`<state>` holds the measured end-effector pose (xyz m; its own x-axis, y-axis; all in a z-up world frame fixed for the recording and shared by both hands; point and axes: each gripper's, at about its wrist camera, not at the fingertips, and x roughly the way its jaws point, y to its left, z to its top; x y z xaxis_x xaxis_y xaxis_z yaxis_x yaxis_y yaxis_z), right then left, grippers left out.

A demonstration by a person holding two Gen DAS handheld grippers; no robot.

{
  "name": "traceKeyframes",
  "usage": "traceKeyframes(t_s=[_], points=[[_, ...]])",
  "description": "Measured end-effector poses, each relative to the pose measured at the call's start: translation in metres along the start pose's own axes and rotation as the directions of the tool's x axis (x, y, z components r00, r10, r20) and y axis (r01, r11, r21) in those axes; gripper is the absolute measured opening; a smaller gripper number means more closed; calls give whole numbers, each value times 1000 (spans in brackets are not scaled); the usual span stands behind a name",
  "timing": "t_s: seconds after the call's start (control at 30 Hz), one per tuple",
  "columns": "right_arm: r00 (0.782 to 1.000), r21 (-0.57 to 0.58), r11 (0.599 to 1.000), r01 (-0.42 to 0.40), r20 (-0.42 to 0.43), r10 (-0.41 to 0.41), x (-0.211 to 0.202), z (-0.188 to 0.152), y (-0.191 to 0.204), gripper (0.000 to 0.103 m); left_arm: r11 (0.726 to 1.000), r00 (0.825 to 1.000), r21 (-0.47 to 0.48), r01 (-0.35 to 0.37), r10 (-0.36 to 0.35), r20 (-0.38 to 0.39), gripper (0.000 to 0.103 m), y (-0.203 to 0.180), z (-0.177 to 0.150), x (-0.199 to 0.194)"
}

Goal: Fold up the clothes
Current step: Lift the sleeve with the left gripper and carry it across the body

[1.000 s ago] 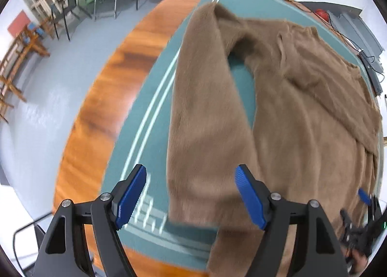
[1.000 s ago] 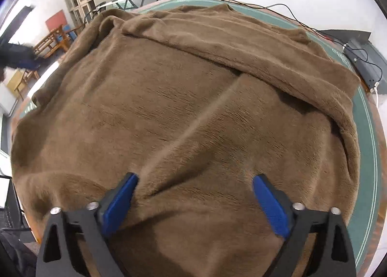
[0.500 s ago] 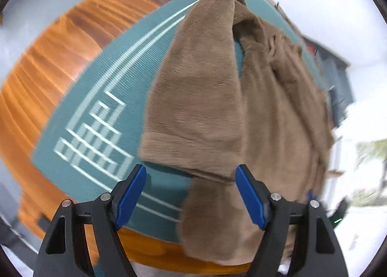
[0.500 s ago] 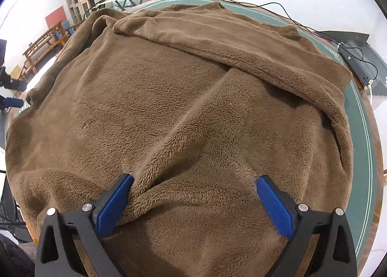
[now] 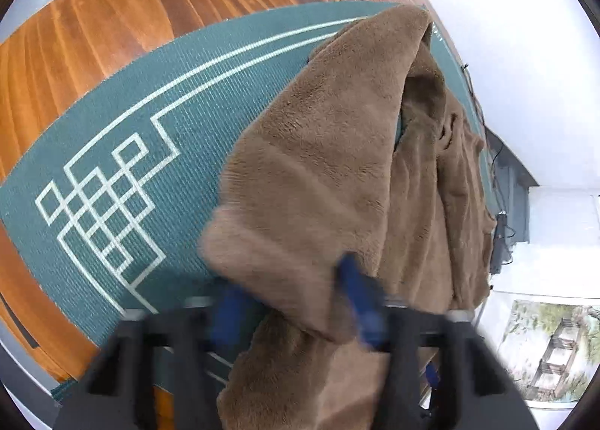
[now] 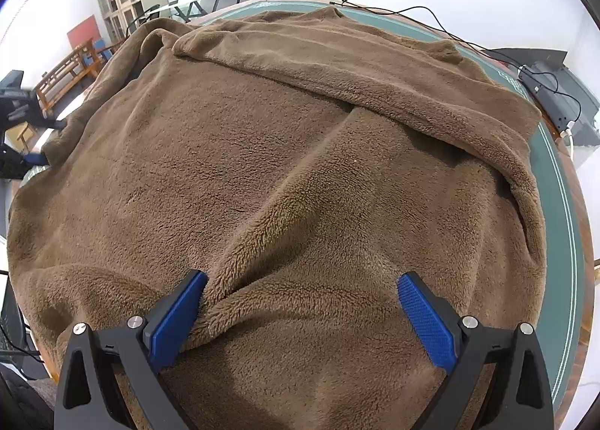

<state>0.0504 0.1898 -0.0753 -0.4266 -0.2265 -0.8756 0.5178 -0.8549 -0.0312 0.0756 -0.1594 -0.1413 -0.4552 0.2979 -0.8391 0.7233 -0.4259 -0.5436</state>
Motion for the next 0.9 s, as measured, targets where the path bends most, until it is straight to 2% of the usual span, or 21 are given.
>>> traceKeyframes(t_s=[0.17,0.3,0.4,0.47,0.57,0.73,0.83,0.9], points=[[1000,0,1000,1,1,-1,0,0,1,102,1000,1000,-13,1,0,26,22,-6,11,-5],[1000,3,1000,2,1,-2,1,0,1,102,999,993,20,-33,30,114,21,-18,29,-31],[1000,6,1000,5,2,-5,1,0,1,102,997,978,43,-67,57,201,20,-28,50,-61],[1000,8,1000,6,1,-6,-1,-1,0,102,993,960,64,-102,81,268,20,-36,66,-85],[1000,12,1000,7,0,-7,-1,-2,-1,102,984,922,85,-158,116,368,20,-46,93,-123],[1000,18,1000,10,0,-10,-1,-1,-1,102,984,860,79,-161,101,500,20,-56,133,-194],[1000,28,1000,15,0,-15,0,-1,-1,102,985,834,103,-140,61,548,20,-64,155,-228],[1000,34,999,18,1,-18,0,-1,-1,102,982,825,132,-137,39,564,20,-78,163,-238]])
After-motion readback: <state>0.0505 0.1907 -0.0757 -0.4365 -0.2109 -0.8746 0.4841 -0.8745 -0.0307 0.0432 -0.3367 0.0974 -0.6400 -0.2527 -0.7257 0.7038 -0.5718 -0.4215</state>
